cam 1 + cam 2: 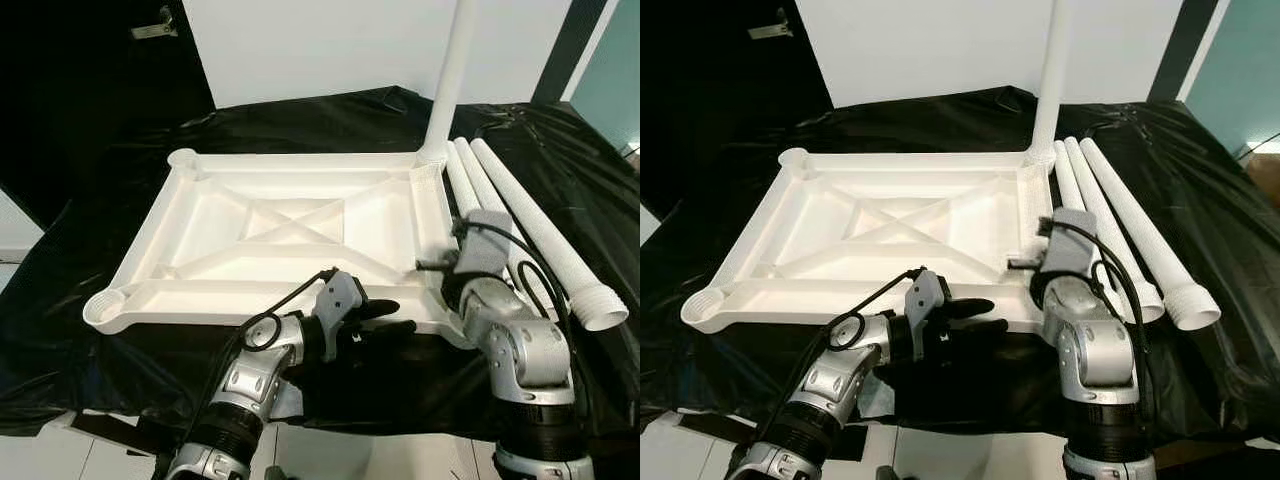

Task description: Building children table

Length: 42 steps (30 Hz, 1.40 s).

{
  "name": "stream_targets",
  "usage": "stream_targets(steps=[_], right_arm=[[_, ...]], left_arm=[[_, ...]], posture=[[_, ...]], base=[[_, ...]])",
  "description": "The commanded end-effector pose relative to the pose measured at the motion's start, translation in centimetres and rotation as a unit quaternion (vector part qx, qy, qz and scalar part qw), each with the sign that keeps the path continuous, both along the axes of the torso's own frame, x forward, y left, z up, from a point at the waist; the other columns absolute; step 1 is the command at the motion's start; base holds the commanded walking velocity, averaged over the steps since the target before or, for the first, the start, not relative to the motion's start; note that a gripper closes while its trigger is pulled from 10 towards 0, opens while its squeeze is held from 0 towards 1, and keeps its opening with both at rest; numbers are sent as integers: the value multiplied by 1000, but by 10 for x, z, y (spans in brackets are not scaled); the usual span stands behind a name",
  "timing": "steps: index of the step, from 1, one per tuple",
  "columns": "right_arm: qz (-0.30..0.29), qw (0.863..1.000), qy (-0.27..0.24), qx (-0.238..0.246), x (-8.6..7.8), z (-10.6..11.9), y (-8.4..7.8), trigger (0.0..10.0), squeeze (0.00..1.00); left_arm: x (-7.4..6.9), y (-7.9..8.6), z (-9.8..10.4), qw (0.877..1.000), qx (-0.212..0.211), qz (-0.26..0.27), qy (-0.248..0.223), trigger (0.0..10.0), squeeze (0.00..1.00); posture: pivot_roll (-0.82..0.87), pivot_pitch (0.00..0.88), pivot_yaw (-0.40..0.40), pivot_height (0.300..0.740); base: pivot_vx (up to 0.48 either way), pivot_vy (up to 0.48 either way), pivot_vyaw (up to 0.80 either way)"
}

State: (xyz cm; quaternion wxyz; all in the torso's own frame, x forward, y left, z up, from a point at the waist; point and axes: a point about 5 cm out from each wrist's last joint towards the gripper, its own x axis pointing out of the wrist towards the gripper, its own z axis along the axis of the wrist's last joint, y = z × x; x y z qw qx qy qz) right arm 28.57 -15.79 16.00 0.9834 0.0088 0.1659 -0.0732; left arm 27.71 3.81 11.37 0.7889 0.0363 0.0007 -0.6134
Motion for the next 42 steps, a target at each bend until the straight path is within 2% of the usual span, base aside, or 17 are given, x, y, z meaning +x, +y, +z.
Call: stream_targets(steps=[1, 3, 8, 13, 14, 16, 19, 22, 29, 30, 32, 36, 39, 42], right_arm=[[-14, 1000, 0, -4, -1, 0, -5, 10000, 1000], [-16, 1000, -6, -4, -2, 2, -8, 10000, 1000], [-53, 997, -38, -42, -3, 24, -29, 10000, 1000], [-67, 995, -37, -58, -4, 28, -37, 10000, 1000], [-71, 995, -24, -61, -5, 25, -41, 10000, 0], [-74, 995, -15, -62, -6, 22, -43, 10000, 0], [-78, 995, 25, -52, -9, 6, -49, 10000, 0], [-78, 995, 34, -52, -9, 2, -51, 10000, 0], [-40, 993, 94, -51, 1, -25, -56, 10000, 0], [-38, 991, 113, -55, 4, -34, -60, 10000, 0], [-38, 990, 121, -55, 5, -38, -61, 10000, 0], [-25, 983, 180, -36, 8, -66, -65, 10000, 0], [-8, 978, 206, -30, 13, -79, -67, 10000, 0], [-3, 977, 210, -36, 15, -81, -66, 10000, 0]], left_arm=[[6, 3, -4, 998, 7, 58, -1, 10000, 0], [6, 3, -4, 998, 7, 57, -1, 10000, 0], [7, 1, -4, 998, 7, 55, 0, 10000, 0], [7, 0, -4, 998, 6, 55, -1, 10000, 0], [8, 0, -3, 998, 6, 55, -1, 10000, 0], [8, -1, -3, 998, 5, 55, -1, 10000, 0], [8, -1, -3, 998, 4, 56, -1, 10000, 0], [8, -1, -3, 998, 4, 56, -1, 10000, 0], [8, -2, -3, 999, 5, 53, -3, 10000, 0], [8, -1, -2, 999, 5, 54, -4, 10000, 0], [8, -1, -2, 998, 5, 54, -4, 10000, 0], [8, 1, -2, 998, 6, 58, -5, 10000, 0], [8, 2, -1, 998, 7, 58, -6, 10000, 0], [7, 3, -1, 998, 8, 59, -6, 10000, 0]], posture=[[-203, 34, 51, 740], [-204, 33, 51, 740], [-215, 27, 51, 740], [-218, 24, 49, 740], [-217, 25, 48, 740], [-217, 25, 48, 740], [-217, 30, 52, 740], [-217, 30, 52, 740], [-203, 30, 54, 740], [-203, 30, 54, 740], [-203, 30, 54, 740], [-184, 28, 55, 740], [-170, 29, 57, 740], [-164, 30, 60, 740]], base=[[0, 0, 0], [0, 0, 0], [0, 0, 0], [0, 0, 0], [0, 0, 0], [0, 0, 0], [0, 0, 0], [0, 0, 0], [0, 0, 0], [0, 0, 0], [0, 0, 0], [0, 0, 0], [0, 0, 0], [0, 0, 0]])
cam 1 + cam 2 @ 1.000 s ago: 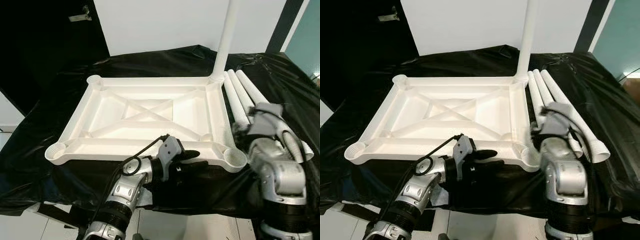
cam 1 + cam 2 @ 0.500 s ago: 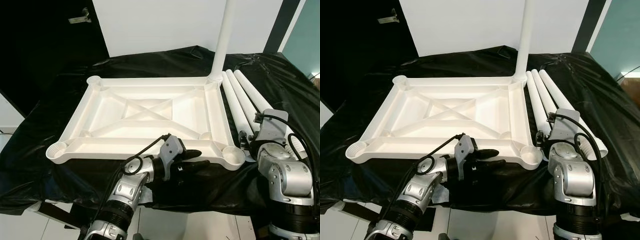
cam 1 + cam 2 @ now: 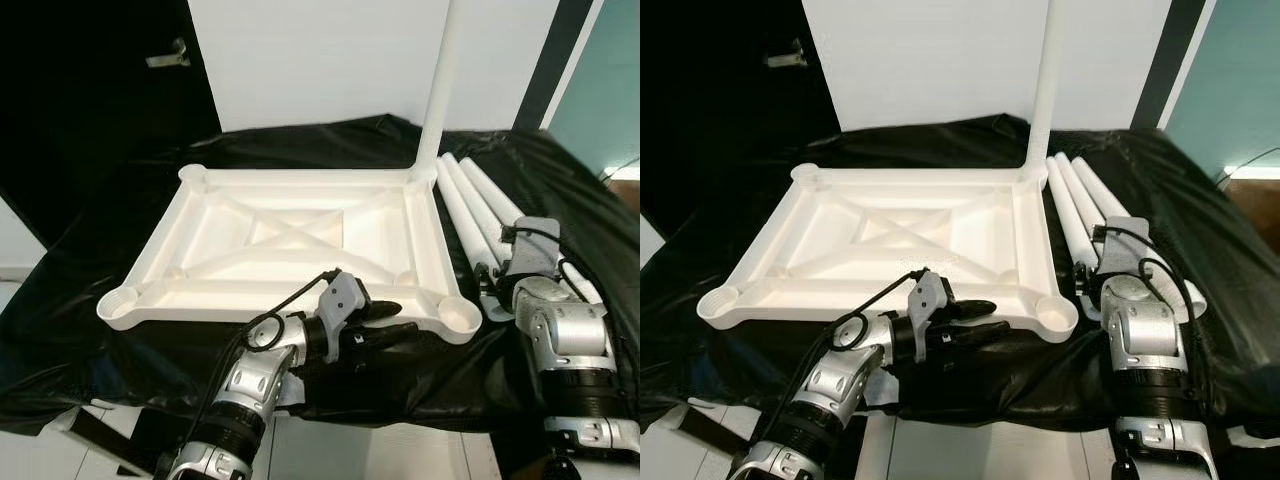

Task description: Building children table

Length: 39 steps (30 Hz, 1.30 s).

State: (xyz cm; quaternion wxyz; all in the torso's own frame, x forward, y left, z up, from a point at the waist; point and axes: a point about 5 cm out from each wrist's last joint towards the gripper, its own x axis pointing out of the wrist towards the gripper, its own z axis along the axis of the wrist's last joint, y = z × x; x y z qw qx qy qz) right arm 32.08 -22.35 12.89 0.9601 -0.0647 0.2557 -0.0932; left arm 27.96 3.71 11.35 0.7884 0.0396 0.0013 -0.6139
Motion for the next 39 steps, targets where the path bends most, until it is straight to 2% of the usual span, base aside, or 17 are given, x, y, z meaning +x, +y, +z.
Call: stream_targets(steps=[1, 15, 16, 23, 25, 30, 34, 35, 36, 37, 38, 39], right_arm=[[-2, 993, 111, 34, -18, -49, 1, 10000, 0], [19, 995, 97, 31, -15, -48, 9, 10000, 0], [36, 991, 122, 30, -21, -57, 12, 10000, 0], [40, 986, 152, 58, -30, -69, 16, 10000, 0], [38, 982, 176, 62, -42, -79, 14, 10000, 0], [35, 980, 185, 57, -48, -85, 11, 10000, 0], [28, 984, 165, 62, -46, -82, 10, 10000, 0], [21, 988, 141, 61, -44, -78, 8, 1765, 0], [16, 992, 109, 59, -41, -72, 9, 0, 0], [19, 996, 74, 55, -39, -63, 12, 0, 0], [19, 996, 74, 55, -39, -63, 12, 0, 0], [21, 997, 51, 53, -37, -57, 14, 0, 0]], left_arm=[[5, 5, -1, 998, 5, 60, -6, 10000, 0], [3, 5, -1, 998, 8, 57, -4, 10000, 0], [3, 3, -1, 998, 8, 54, -5, 10000, 0], [3, 2, 0, 998, 9, 54, -5, 10000, 0], [3, 3, -1, 998, 9, 56, -3, 10000, 0], [3, 3, -1, 998, 8, 56, -3, 10000, 0], [3, 3, -1, 998, 8, 56, -3, 10000, 0], [4, 3, -1, 998, 8, 56, -3, 10000, 0], [4, 3, -1, 998, 8, 55, -3, 10000, 0], [4, 3, -1, 998, 8, 55, -3, 10000, 0], [4, 3, -1, 998, 8, 55, -3, 10000, 0], [4, 3, -1, 998, 8, 55, -2, 10000, 0]], posture=[[-161, 32, 61, 740], [-165, 36, 70, 740], [-171, 38, 73, 740], [-172, 39, 71, 740], [-171, 38, 69, 740], [-175, 39, 67, 740], [-178, 39, 68, 740], [-179, 38, 69, 740], [-179, 37, 70, 740], [-180, 37, 71, 740], [-180, 37, 71, 740], [-180, 37, 71, 740]], base=[[0, 0, 0], [0, 0, 0], [0, 0, 0], [0, 0, 0], [0, 0, 0], [0, 0, 0], [0, 0, 0], [0, 0, 0], [0, 0, 0], [0, 0, 0], [0, 0, 0], [0, 0, 0]])
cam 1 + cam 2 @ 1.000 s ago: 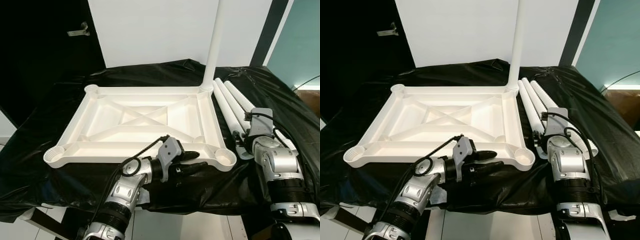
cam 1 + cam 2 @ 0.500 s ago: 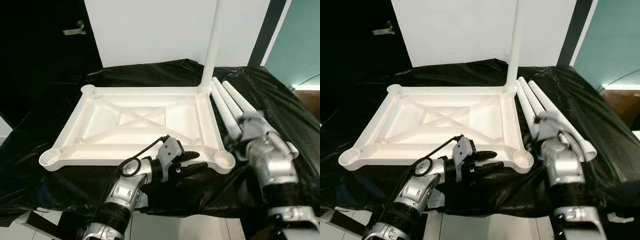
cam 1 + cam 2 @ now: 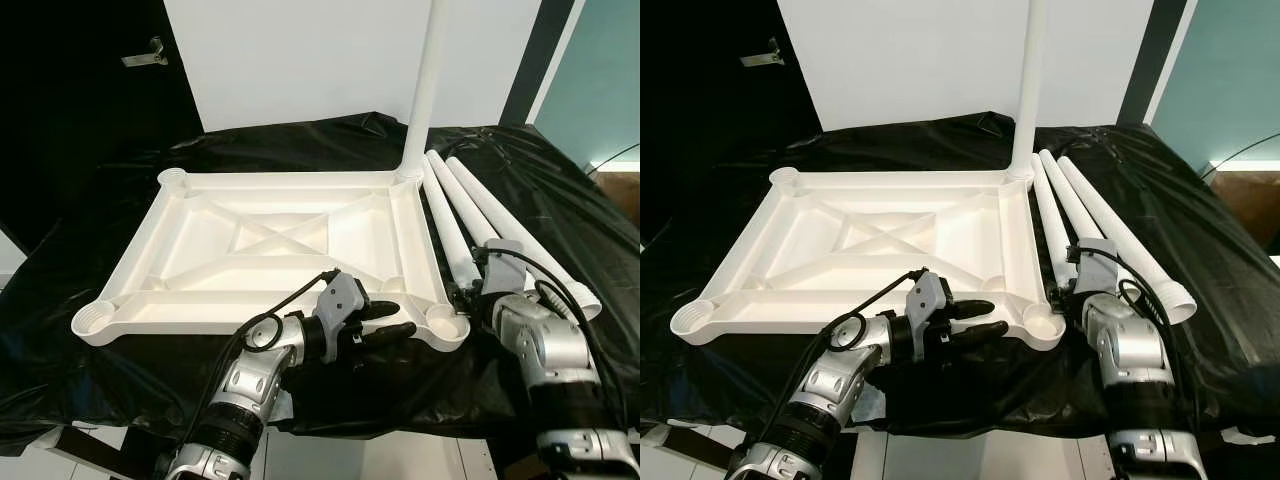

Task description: Building children table

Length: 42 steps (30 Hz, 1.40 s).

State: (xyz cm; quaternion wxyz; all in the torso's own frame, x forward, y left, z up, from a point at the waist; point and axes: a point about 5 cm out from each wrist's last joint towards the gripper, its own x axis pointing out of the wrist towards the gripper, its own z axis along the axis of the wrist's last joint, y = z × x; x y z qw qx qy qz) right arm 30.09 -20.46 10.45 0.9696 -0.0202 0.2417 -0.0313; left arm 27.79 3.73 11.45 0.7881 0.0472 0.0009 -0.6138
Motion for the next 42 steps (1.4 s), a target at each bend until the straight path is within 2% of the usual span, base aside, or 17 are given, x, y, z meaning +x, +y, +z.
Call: stream_targets(steps=[1, 2, 5, 7, 11, 15, 17, 21, 24, 27, 29, 30, 31, 32, 34, 37, 42], right_arm=[[-25, 997, 69, -8, -17, -33, -5, 0, 0], [-27, 999, 12, -24, -16, -16, 4, 0, 0], [-31, 999, -7, -32, -16, -10, 7, 0, 0], [-56, 992, -68, -88, -20, 6, 12, 0, 0], [-67, 988, -89, -108, -21, 11, 13, 0, 0], [-115, 960, -152, -204, -31, 22, 7, 0, 0], [-122, 933, -199, -273, -35, 33, 4, 0, 0], [-127, 910, -235, -318, -38, 43, 1, 0, 0], [-144, 870, -282, -378, -44, 57, -5, 0, 0], [-146, 861, -292, -390, -45, 59, -5, 0, 0], [-141, 834, -325, -424, -47, 68, -3, 431, 0], [-125, 824, -335, -439, -46, 69, 0, 4275, 0], [-125, 824, -335, -439, -46, 69, 0, 4275, 0], [-100, 814, -351, -451, -44, 70, 6, 10000, 0], [-100, 814, -351, -451, -44, 70, 6, 10000, 0], [-6, 776, -389, -497, -43, 65, 27, 10000, 0], [29, 758, -396, -517, -44, 59, 33, 10000, 0]], left_arm=[[6, 3, -2, 998, 2, 55, 2, 10000, 0], [6, 3, -2, 998, 2, 56, 3, 10000, 0], [7, 3, -2, 998, 2, 56, 3, 10000, 0], [8, 3, -2, 998, 0, 57, 4, 10000, 0], [8, 2, -2, 998, -1, 57, 5, 10000, 0], [9, 0, 1, 998, -14, 54, 3, 10000, 0], [12, -1, 3, 998, -23, 53, 7, 10000, 0], [14, 0, 3, 998, -26, 55, 11, 10000, 0], [18, 3, 5, 996, -45, 66, 26, 10000, 0], [19, 4, 6, 996, -49, 68, 29, 10000, 0], [19, 5, 7, 994, -66, 72, 38, 10000, 0], [20, 5, 8, 993, -77, 73, 46, 10000, 0], [20, 5, 8, 993, -77, 73, 46, 10000, 0], [22, 5, 13, 989, -108, 75, 71, 10000, 0], [22, 5, 13, 989, -108, 75, 71, 10000, 0], [31, 8, 34, 966, -212, 69, 131, 10000, 0], [36, 11, 42, 955, -248, 68, 147, 10000, 16]], posture=[[-180, 37, 71, 740], [-183, 32, 71, 740], [-183, 32, 71, 740], [-196, 29, 74, 740], [-196, 29, 74, 740], [-210, 27, 79, 740], [-218, 26, 82, 740], [-217, 27, 82, 740], [-212, 30, 79, 740], [-212, 30, 79, 740], [-207, 29, 74, 740], [-208, 29, 74, 740], [-208, 29, 74, 740], [-208, 28, 72, 740], [-208, 28, 72, 740], [-205, 27, 70, 740], [-204, 27, 69, 740]], base=[[0, 0, 0], [0, 0, 0], [0, 0, 0], [0, 0, 0], [0, 0, 0], [0, 0, 0], [0, 0, 0], [0, 0, 0], [0, 0, 0], [0, 0, 0], [0, 0, 0], [0, 0, 0], [0, 0, 0], [0, 0, 0], [0, 0, 0], [0, 0, 0], [0, 0, 0]])
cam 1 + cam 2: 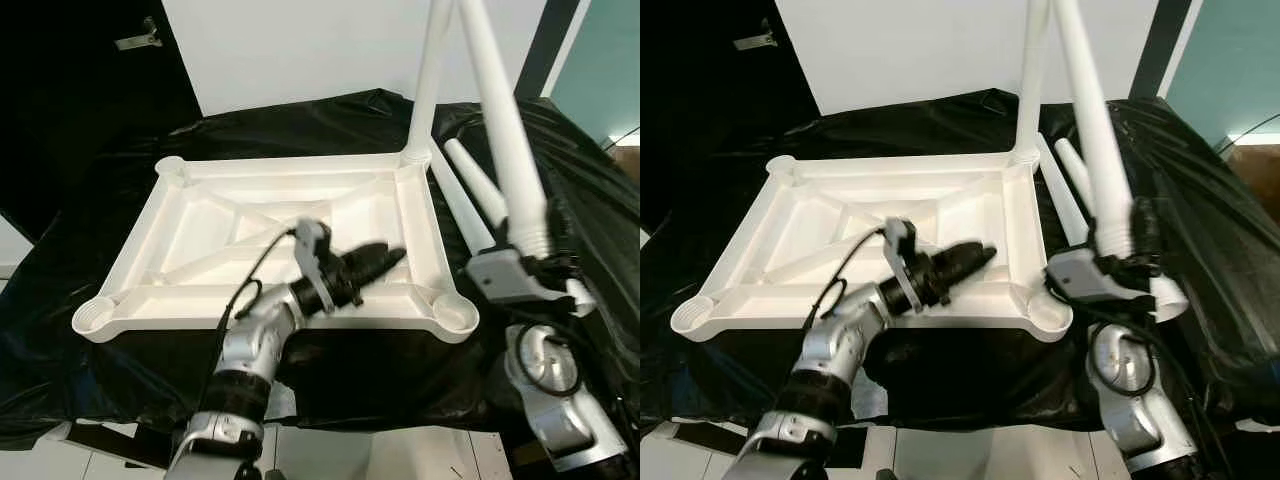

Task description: Building children table

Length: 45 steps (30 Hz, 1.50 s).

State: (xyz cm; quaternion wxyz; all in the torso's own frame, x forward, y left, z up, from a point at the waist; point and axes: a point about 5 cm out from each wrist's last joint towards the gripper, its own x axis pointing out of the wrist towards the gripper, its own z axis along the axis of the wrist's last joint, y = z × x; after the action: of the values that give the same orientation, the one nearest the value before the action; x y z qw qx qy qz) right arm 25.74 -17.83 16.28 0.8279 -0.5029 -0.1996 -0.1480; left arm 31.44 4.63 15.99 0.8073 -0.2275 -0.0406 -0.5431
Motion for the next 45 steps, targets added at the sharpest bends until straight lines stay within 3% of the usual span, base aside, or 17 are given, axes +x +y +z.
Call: stream_targets(steps=[1, 2, 3, 6, 7, 11, 18, 22, 23, 37, 45], right_arm=[[32, 999, -1, -35, -2, -4, 9, 10000, 0], [32, 999, -1, -35, -2, -4, 9, 10000, 0], [42, 998, 4, -54, -3, -8, 11, 10000, 0], [50, 996, 8, -68, -5, -12, 12, 10000, 0], [55, 995, 8, -79, -7, -15, 13, 10000, 0], [52, 995, -2, -86, -9, -13, 13, 10000, 0], [56, 986, -62, -144, -15, 2, 17, 10000, 0], [65, 972, -105, -201, -22, 14, 22, 10000, 0], [79, 962, -118, -232, -26, 17, 24, 10000, 0], [113, 934, -116, -319, -50, 9, 19, 10000, 0], [120, 932, -102, -326, -52, 3, 15, 10000, 0]], left_arm=[[2, 3, 0, 1000, -21, 1, 18, 10000, 451], [2, 3, 0, 1000, -21, 1, 18, 10000, 451], [4, 4, 3, 999, -37, 3, 22, 10000, 737], [6, 4, 5, 999, -44, 5, 24, 10000, 729], [8, 2, 5, 999, -42, 10, 26, 10000, 0], [7, 1, 4, 999, -38, 11, 30, 10000, 0], [7, 0, 5, 998, -48, 3, 51, 10000, 0], [7, 0, 6, 996, -61, -8, 64, 10000, 0], [8, 0, 7, 995, -68, -13, 69, 10000, 0], [11, 0, 9, 993, -81, -16, 81, 10000, 0], [11, -1, 9, 992, -88, -18, 89, 10000, 0]], posture=[[-203, 28, 69, 740], [-203, 28, 69, 740], [-203, 28, 69, 740], [-204, 30, 71, 740], [-210, 31, 72, 740], [-213, 31, 73, 740], [-220, 29, 74, 740], [-224, 29, 74, 740], [-228, 29, 75, 740], [-243, 23, 80, 740], [-245, 23, 80, 740]], base=[[0, 0, 0], [0, 0, 0], [0, 0, 0], [0, 0, 0], [0, 0, 0], [0, 0, 0], [0, 0, 0], [0, 0, 0], [0, 0, 0], [0, 0, 0], [0, 0, 0]])
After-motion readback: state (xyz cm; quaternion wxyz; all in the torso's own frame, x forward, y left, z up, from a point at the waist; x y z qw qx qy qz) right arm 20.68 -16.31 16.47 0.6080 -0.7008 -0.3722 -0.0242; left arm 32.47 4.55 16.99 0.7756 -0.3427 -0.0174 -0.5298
